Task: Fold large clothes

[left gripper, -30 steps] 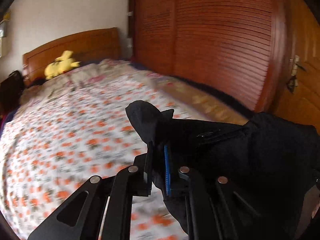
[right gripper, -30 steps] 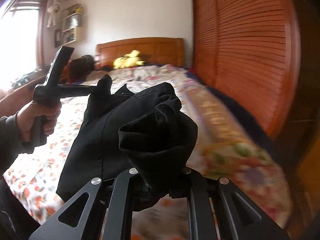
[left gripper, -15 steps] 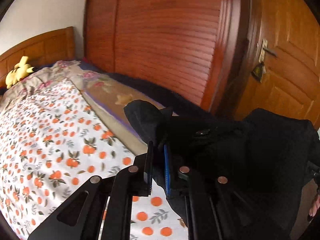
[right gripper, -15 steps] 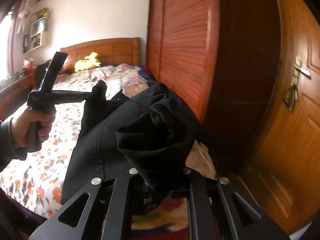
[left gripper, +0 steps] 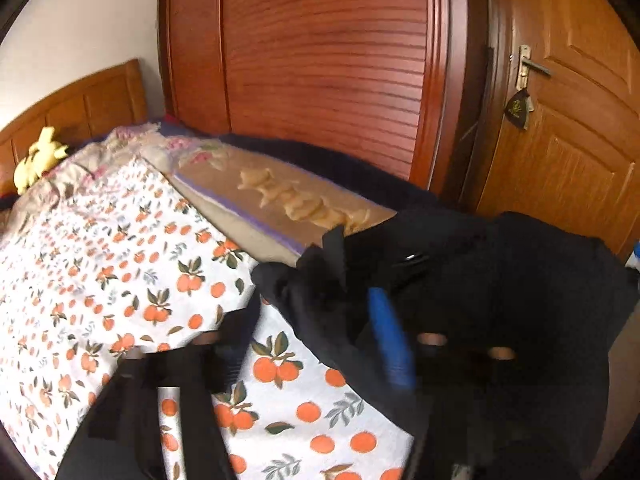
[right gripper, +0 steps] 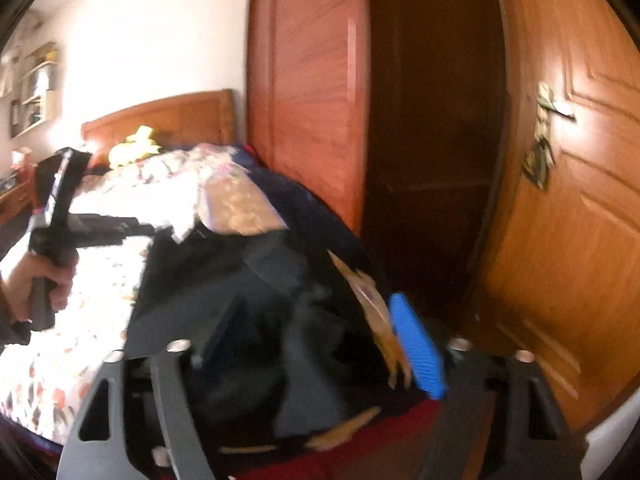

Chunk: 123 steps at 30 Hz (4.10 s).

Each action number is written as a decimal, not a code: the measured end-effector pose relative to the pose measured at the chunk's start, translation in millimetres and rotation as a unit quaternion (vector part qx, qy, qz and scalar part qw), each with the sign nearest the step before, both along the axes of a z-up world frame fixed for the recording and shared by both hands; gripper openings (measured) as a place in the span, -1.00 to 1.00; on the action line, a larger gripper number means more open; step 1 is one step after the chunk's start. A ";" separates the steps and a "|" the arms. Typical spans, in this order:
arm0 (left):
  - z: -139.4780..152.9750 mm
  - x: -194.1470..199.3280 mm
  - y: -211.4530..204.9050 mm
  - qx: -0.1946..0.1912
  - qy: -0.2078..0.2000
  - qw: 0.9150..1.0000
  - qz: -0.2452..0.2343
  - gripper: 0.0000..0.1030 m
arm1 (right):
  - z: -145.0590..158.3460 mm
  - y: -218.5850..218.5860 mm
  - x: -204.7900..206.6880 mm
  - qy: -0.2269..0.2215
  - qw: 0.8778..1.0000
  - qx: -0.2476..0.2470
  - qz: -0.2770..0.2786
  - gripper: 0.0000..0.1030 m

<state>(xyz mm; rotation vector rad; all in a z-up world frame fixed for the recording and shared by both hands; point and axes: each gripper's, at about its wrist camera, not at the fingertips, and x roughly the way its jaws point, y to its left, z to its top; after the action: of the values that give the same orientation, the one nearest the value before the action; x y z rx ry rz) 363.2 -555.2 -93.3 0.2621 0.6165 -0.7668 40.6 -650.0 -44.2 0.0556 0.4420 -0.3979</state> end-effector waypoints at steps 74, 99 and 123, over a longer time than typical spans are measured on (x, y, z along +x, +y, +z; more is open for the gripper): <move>56.3 -282.4 579.2 -0.037 -0.057 0.918 0.391 0.96 | 11.1 472.6 38.6 -0.041 0.951 0.059 0.300 0.87; 63.0 -292.1 584.9 -0.046 -0.065 0.916 0.394 0.96 | 7.4 473.9 36.3 -0.044 0.953 0.056 0.293 0.87; 63.0 -292.9 583.7 -0.046 -0.066 0.916 0.394 0.96 | 7.2 473.2 36.4 -0.044 0.953 0.056 0.294 0.87</move>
<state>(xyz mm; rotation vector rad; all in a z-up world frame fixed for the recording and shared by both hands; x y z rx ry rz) 70.3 28.5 -30.4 -0.0342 0.4960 0.0051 77.0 -176.8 -37.1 0.0491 0.3718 0.2158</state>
